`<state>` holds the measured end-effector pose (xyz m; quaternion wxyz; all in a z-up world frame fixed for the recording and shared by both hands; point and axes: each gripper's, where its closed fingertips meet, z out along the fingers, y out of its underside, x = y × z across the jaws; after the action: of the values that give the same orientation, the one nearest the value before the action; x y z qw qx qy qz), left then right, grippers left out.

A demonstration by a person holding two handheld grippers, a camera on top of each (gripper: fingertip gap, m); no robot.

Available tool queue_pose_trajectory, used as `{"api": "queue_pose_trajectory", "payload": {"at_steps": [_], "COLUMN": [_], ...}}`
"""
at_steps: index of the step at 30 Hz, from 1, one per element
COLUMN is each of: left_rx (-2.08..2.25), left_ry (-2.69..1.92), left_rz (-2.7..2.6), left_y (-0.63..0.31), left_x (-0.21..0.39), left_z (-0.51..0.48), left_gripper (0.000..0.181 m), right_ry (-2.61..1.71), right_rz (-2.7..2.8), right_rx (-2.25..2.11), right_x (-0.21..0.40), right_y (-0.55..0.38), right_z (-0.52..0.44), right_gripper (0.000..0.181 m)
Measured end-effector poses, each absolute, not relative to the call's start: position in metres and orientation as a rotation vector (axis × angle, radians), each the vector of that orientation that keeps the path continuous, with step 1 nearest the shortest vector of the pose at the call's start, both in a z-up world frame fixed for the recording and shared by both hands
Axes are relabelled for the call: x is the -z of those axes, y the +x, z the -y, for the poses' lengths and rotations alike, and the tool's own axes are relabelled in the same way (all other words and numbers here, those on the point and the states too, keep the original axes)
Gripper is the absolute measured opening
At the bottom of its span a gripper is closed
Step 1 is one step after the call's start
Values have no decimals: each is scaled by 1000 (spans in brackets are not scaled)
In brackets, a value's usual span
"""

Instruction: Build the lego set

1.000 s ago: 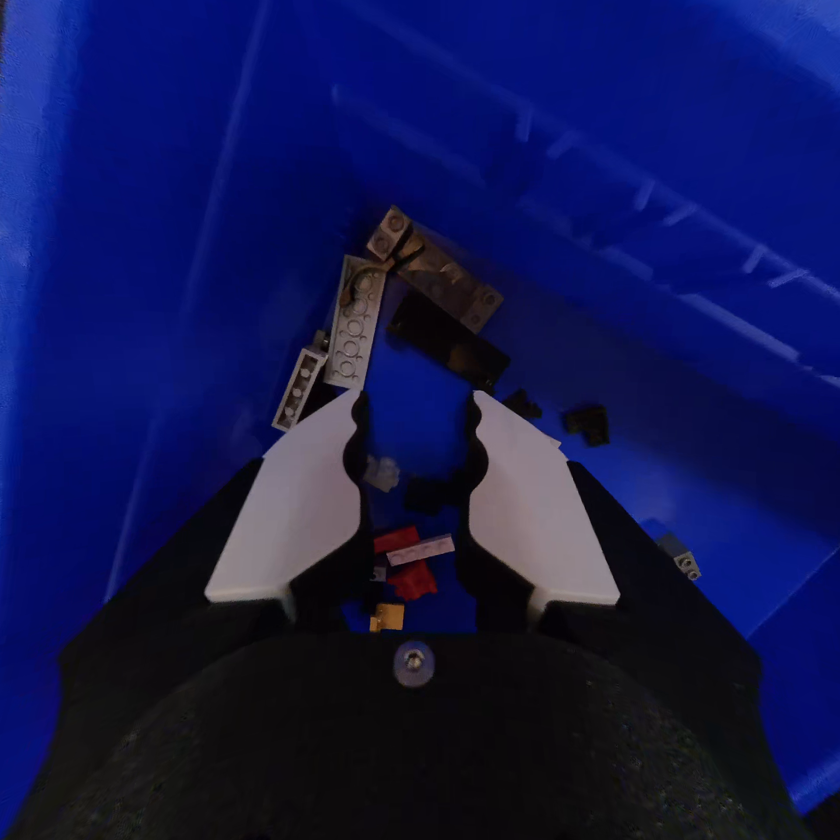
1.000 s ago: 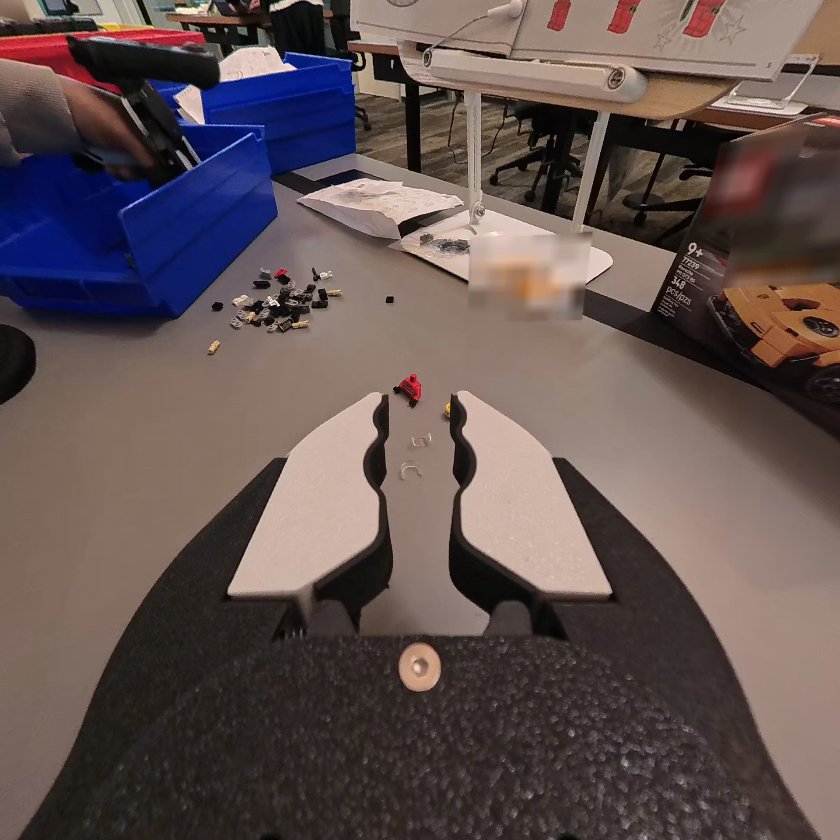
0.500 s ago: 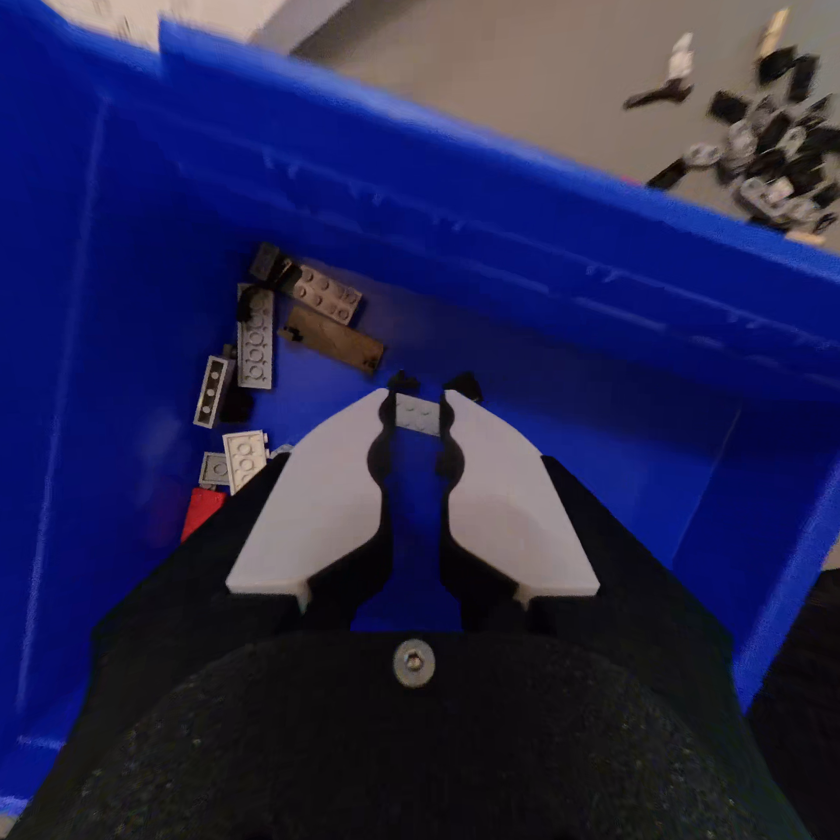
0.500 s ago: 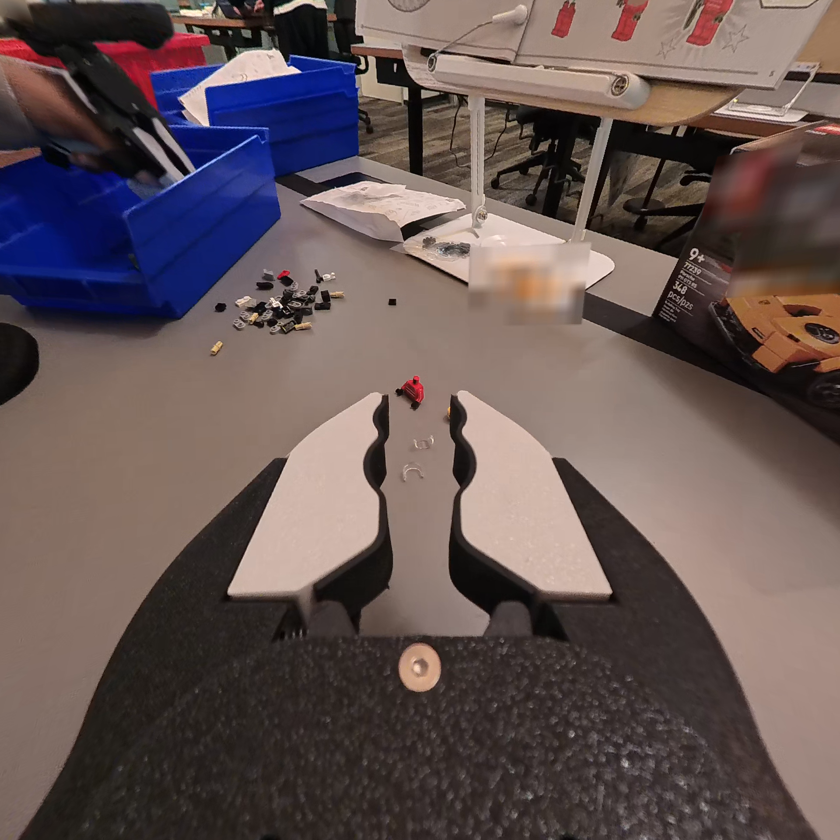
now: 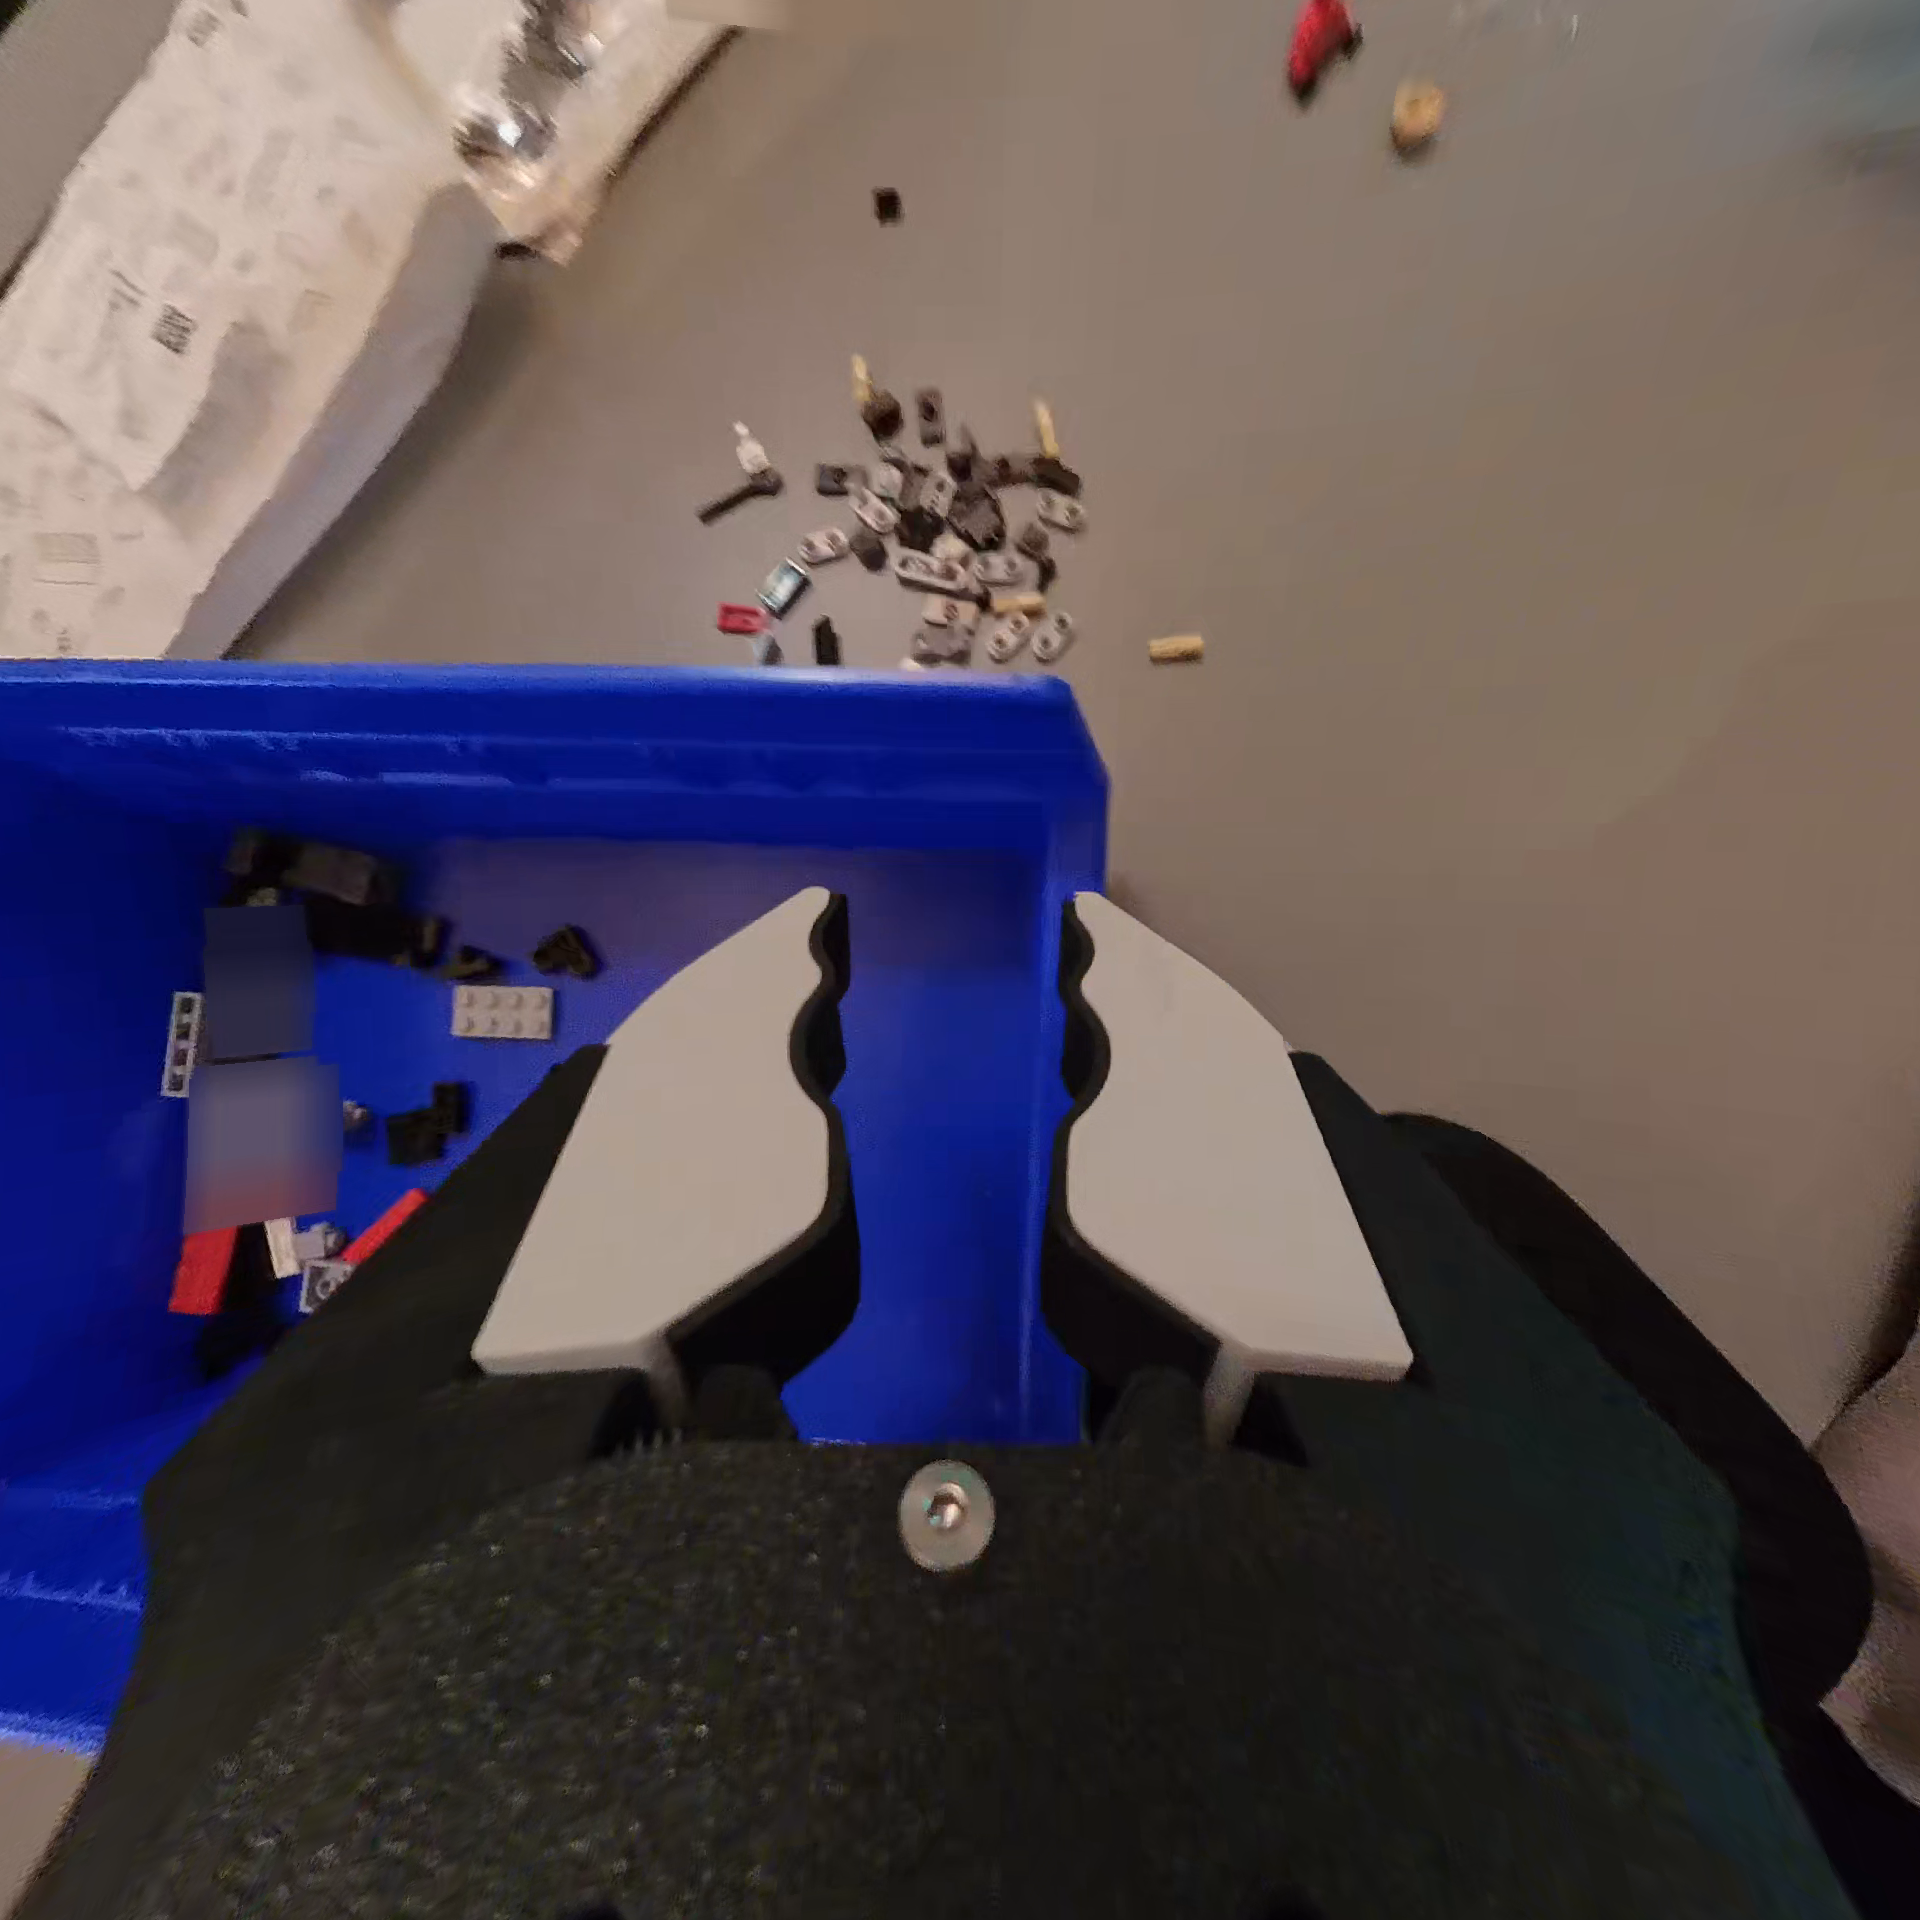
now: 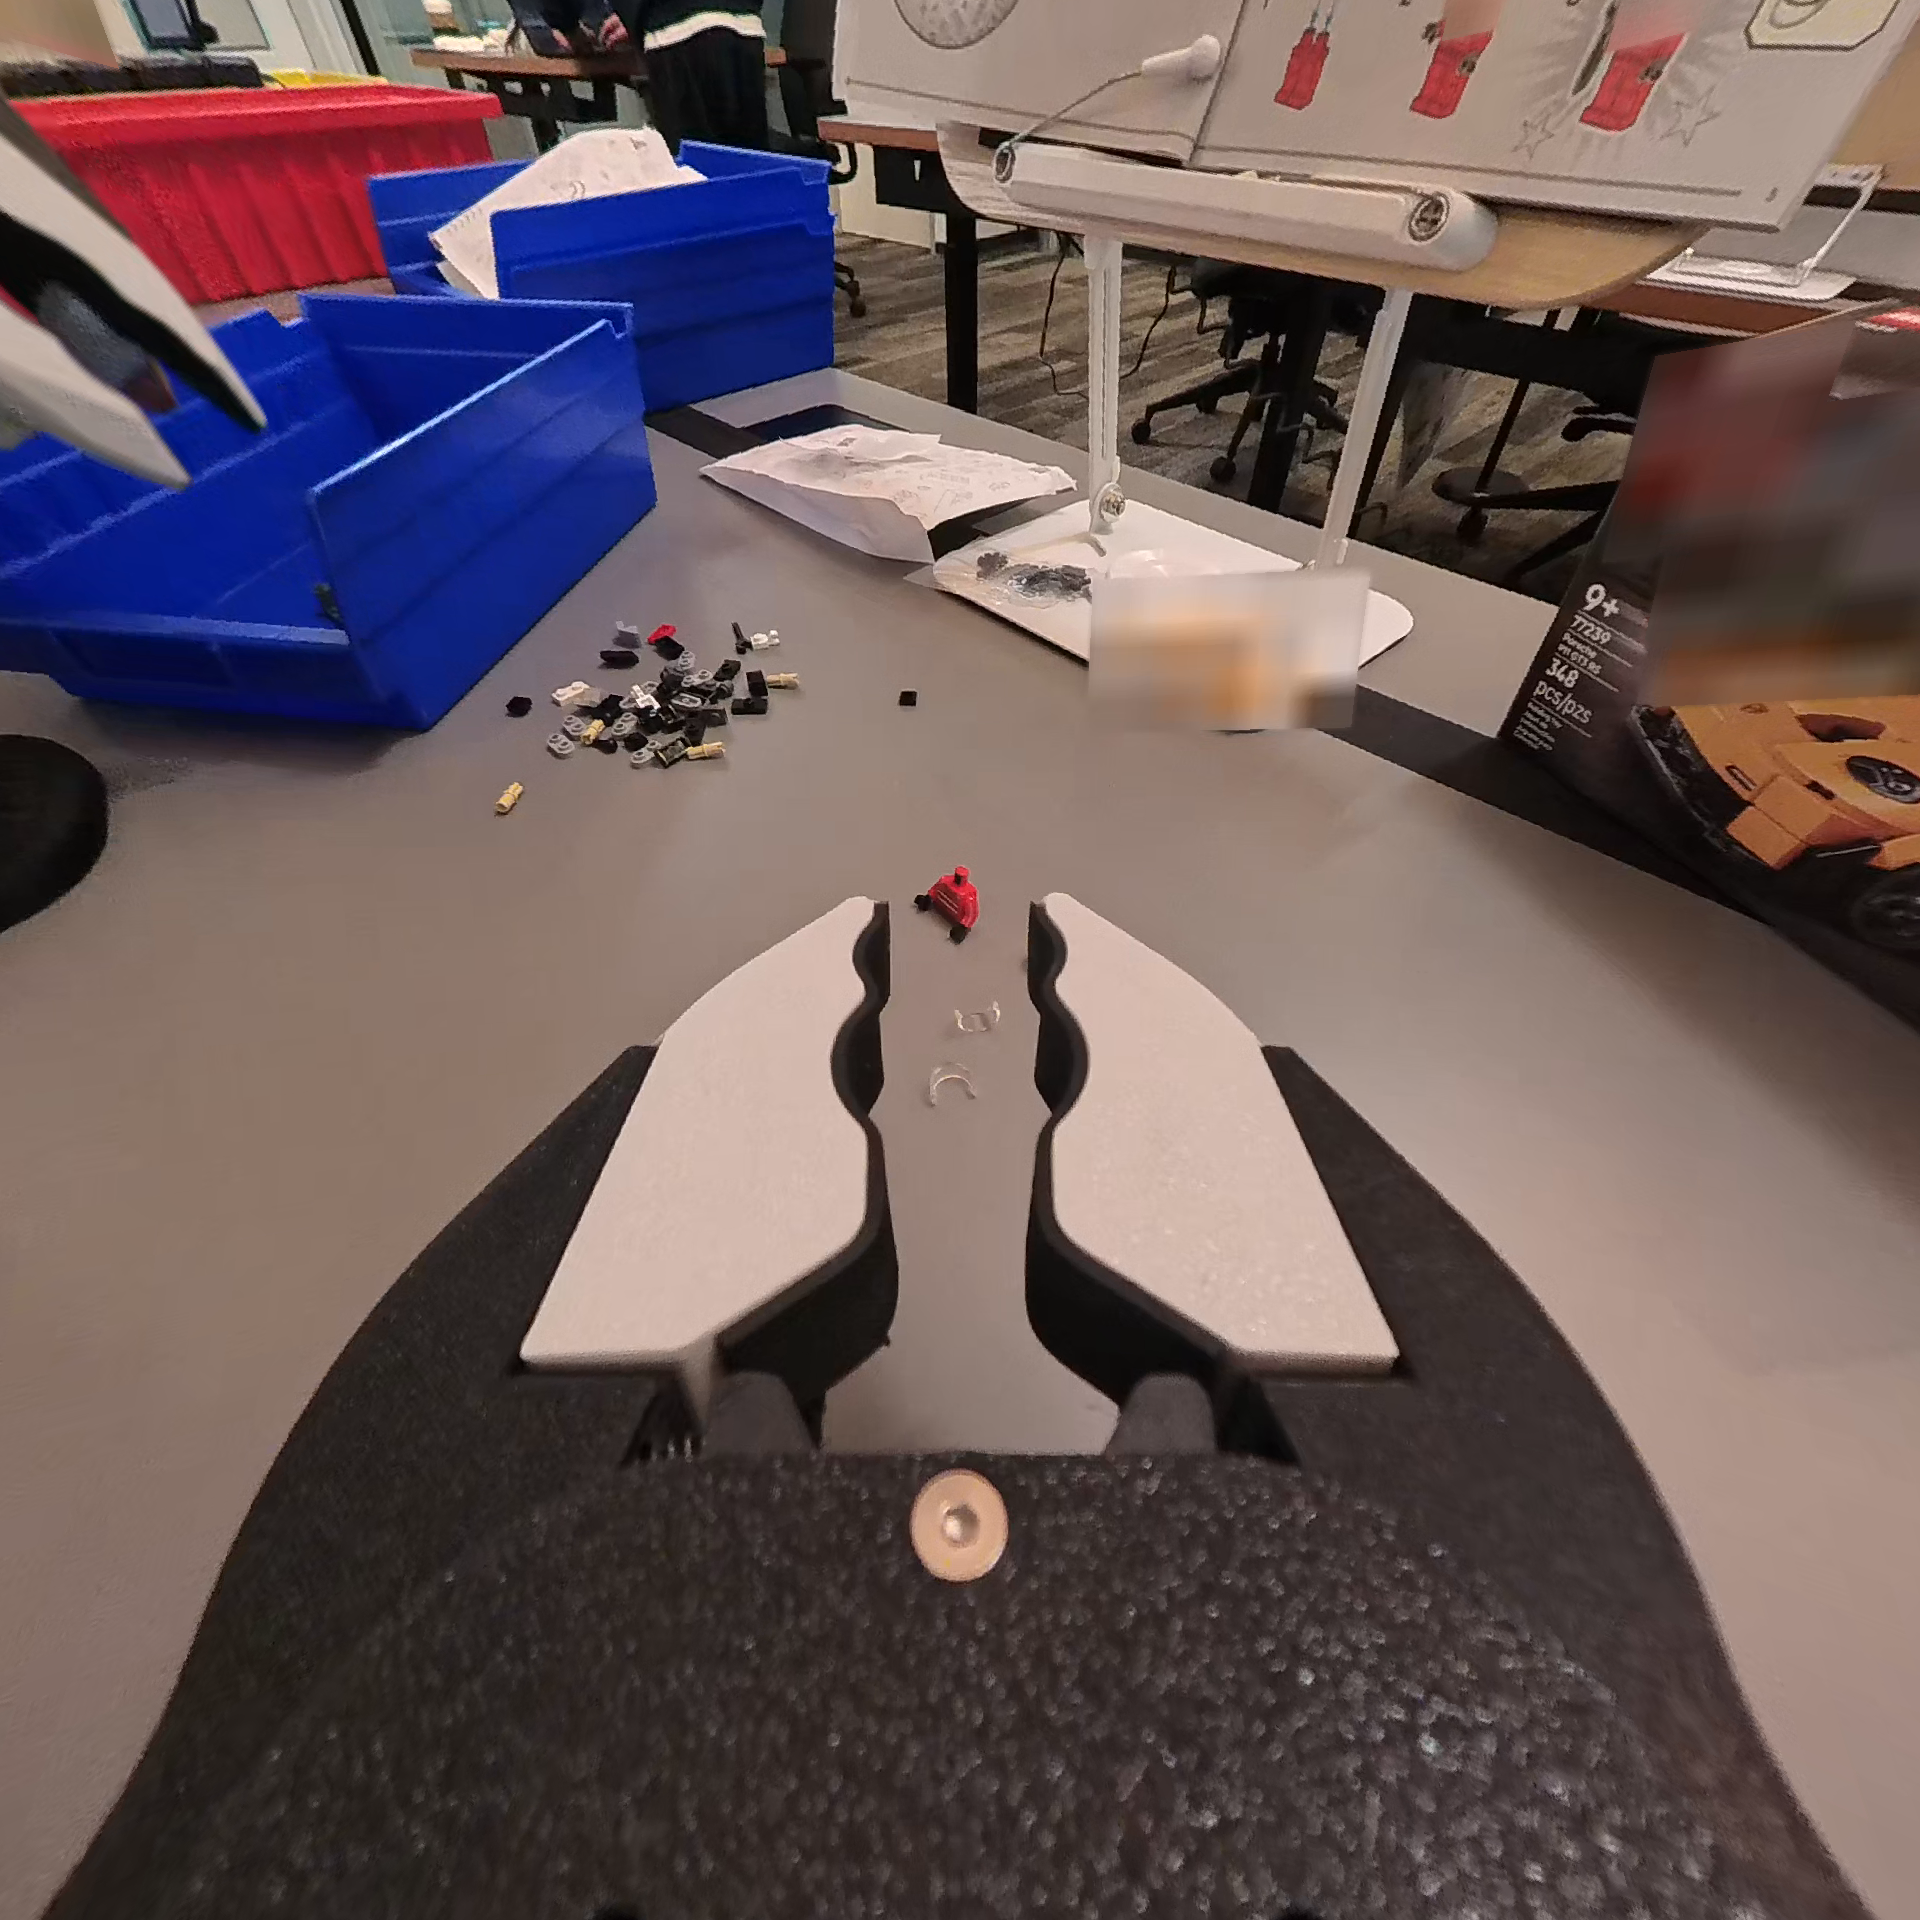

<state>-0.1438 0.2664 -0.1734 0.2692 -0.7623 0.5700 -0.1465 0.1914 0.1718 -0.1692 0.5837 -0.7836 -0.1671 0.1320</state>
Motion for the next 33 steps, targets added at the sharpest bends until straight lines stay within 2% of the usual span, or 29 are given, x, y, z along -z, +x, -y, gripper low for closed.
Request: {"api": "queue_pose_trajectory", "payload": {"at_steps": [5, 13, 33], "left_rx": [209, 19, 37], "left_ry": [-2089, -2107, -2268], "left_rz": [-1654, -1749, -1488], "left_y": [-149, -157, -199], "left_x": [208, 245, 246], "left_z": [-243, -242, -256], "left_gripper": [44, 22, 21], "right_ry": [-1822, -1815, -1825], "right_rz": [398, 394, 380], "right_rx": [-304, -304, -293], "right_x": [167, 166, 169], "right_y": [190, 191, 195], "right_z": [-170, -168, -168], "right_gripper": [25, 25, 25]}}
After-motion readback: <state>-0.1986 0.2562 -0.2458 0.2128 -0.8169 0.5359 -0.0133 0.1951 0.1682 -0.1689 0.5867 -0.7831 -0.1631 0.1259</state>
